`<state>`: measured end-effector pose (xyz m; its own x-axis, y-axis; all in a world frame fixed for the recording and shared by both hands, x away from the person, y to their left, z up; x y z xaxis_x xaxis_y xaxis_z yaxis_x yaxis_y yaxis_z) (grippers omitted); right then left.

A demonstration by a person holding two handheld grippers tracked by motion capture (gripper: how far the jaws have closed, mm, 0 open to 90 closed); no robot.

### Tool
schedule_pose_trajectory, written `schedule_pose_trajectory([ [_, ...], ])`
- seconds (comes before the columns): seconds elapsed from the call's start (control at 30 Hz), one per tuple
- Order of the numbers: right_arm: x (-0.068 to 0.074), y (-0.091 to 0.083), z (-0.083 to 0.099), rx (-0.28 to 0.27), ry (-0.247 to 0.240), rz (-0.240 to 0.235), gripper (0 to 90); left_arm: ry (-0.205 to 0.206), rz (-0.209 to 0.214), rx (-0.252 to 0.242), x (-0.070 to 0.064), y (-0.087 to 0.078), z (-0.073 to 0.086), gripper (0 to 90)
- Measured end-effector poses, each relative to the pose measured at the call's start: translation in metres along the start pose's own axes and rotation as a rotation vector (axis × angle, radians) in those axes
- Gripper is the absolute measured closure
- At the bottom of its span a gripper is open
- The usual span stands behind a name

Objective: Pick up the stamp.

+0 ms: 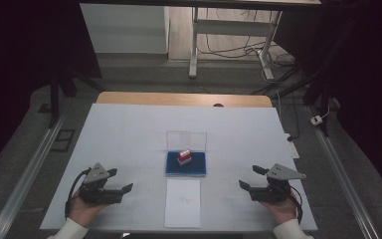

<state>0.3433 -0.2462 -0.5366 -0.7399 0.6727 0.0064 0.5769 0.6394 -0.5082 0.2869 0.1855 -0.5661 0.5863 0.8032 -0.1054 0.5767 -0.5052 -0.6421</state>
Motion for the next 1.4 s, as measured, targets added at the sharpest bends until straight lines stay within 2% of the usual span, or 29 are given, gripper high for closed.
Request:
schedule_pose_trajectory([
  [0.2, 0.005, 0.006, -0.007, -0.002, -0.023, -0.016, 20.7, 0.006, 0.004, -0.001, -0.001, 0.000, 0.000, 18.4],
  [0.47, 0.010, 0.011, -0.016, -0.008, -0.015, -0.040, 21.2, 0.004, -0.002, -0.003, 0.000, -0.002, 0.002, 18.3],
  [0.8, 0.026, 0.019, -0.034, -0.007, -0.049, -0.089, 21.5, 0.003, -0.008, 0.004, 0.001, -0.001, 0.002, 18.1],
  [1.13, 0.032, 0.029, -0.046, 0.000, -0.062, -0.121, 21.5, -0.001, -0.020, 0.007, 0.004, -0.001, 0.004, 18.1],
  [1.4, 0.038, 0.045, -0.055, 0.031, -0.079, -0.163, 22.1, 0.002, -0.018, 0.015, 0.005, 0.002, 0.004, 18.1],
])
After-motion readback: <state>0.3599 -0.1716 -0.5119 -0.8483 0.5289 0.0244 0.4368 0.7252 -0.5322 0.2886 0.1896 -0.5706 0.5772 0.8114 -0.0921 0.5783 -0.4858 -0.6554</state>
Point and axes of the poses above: each handheld gripper's, and its own axes: y roughly forward along the jaws, z roughly out of its underside, x roughly to its left, the point moved 8 cm from there along y, roughly forward along the jaws, and after that the axes turned 2 degrees about x, right-handed, at the moved point
